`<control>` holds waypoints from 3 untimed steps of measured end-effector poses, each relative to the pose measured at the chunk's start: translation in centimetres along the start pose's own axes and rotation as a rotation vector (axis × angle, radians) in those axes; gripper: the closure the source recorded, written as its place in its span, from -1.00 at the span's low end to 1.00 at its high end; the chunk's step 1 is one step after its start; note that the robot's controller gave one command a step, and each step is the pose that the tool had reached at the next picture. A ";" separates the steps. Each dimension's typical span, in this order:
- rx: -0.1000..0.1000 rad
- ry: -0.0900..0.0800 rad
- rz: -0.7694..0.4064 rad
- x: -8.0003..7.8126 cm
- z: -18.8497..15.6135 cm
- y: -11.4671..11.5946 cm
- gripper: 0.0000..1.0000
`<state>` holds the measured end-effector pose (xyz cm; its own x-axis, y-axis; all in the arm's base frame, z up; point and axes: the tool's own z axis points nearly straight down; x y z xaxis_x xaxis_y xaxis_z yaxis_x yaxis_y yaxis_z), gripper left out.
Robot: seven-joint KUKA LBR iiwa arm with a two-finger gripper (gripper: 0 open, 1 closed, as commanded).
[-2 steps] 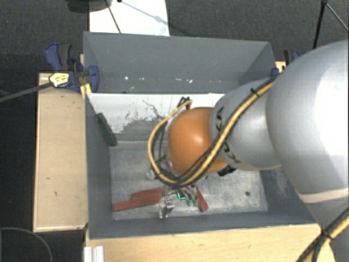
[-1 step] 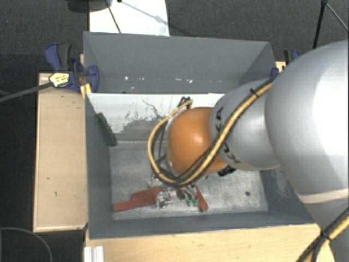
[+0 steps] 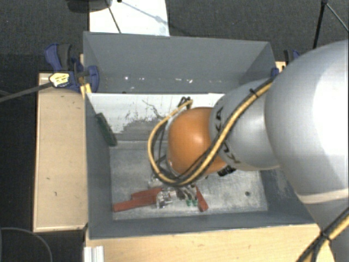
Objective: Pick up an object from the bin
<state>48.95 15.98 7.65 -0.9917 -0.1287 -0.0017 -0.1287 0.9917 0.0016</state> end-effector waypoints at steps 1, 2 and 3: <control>0.001 0.001 0.009 0.5 -9.2 0.2 1.00; 0.001 0.001 0.011 0.5 -9.2 0.2 1.00; 0.001 0.003 0.031 0.9 -12.3 0.0 1.00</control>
Offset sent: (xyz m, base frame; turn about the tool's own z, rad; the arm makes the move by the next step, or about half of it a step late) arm 0.0000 0.0000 0.0000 0.0000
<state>48.08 15.81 19.95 -0.9952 -0.0978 0.0013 -0.0978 0.9952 0.0004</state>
